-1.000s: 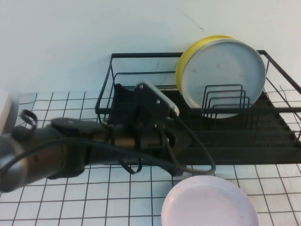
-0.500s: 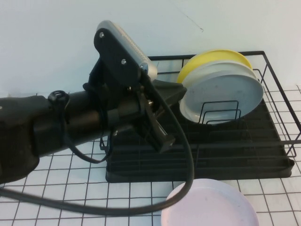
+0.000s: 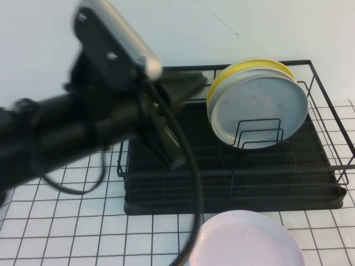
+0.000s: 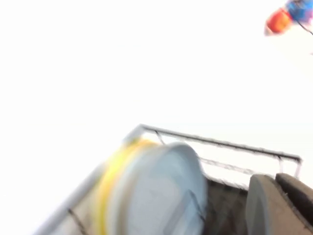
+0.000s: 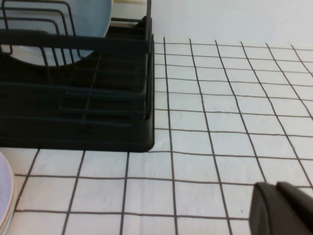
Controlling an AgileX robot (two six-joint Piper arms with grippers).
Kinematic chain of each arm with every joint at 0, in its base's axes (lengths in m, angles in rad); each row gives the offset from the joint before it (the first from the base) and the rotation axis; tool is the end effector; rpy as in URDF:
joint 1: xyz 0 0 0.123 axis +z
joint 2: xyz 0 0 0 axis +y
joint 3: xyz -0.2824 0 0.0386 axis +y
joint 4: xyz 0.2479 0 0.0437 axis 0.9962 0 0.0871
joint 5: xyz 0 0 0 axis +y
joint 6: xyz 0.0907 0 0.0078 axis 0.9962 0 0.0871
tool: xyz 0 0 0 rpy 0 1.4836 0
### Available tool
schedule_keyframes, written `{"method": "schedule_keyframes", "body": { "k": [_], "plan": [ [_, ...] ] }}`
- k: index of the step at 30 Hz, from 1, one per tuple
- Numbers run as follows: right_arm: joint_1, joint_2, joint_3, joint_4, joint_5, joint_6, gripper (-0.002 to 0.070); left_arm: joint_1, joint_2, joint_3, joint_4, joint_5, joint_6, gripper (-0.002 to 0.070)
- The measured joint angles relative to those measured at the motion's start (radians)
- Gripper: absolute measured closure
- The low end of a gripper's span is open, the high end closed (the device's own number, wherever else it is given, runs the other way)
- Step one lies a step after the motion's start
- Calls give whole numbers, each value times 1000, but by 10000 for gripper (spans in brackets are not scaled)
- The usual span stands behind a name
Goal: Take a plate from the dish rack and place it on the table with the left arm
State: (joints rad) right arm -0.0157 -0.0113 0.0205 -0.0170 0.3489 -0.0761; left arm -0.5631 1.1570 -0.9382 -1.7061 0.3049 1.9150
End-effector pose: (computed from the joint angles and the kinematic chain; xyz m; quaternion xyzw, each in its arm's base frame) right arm 0.0531 -0.0014 0.1753 -0.0286 0.7956 -0.0349 0.6042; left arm 0.2052 -0.1617 0.3782 0.3667 0.6388 -0.2289 0.6365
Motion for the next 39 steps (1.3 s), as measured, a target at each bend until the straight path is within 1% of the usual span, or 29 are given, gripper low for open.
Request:
{"method": "schedule_keyframes", "body": {
  "k": [4,9,12,16,19,23,26,29,32,37,39],
  "plan": [
    [-1,0,0,0,0,0,678,2,-122,0,0,-85,12,676],
    [-1,0,0,0,0,0,678,4,-269,31,-16,-250,23,676],
    [-1,0,0,0,0,0,678,4,-368,117,-20,-343,30,676],
    [-1,0,0,0,0,0,678,15,-515,290,-27,-456,34,676],
    [-1,0,0,0,0,0,678,53,-643,413,-34,-480,34,677],
    [-1,0,0,0,0,0,678,143,-836,547,-35,-490,34,677],
    [-1,0,0,0,0,0,678,214,-952,620,-38,-490,32,677],
    [-1,0,0,0,0,0,678,261,-1033,657,-38,-480,32,677],
    [-1,0,0,0,0,0,678,278,-1072,671,-38,-480,32,677],
    [-1,0,0,0,0,0,678,278,-1085,677,-38,-471,26,677],
    [-1,0,0,0,0,0,678,278,-1085,685,-21,-466,-24,677]
  ]
}}
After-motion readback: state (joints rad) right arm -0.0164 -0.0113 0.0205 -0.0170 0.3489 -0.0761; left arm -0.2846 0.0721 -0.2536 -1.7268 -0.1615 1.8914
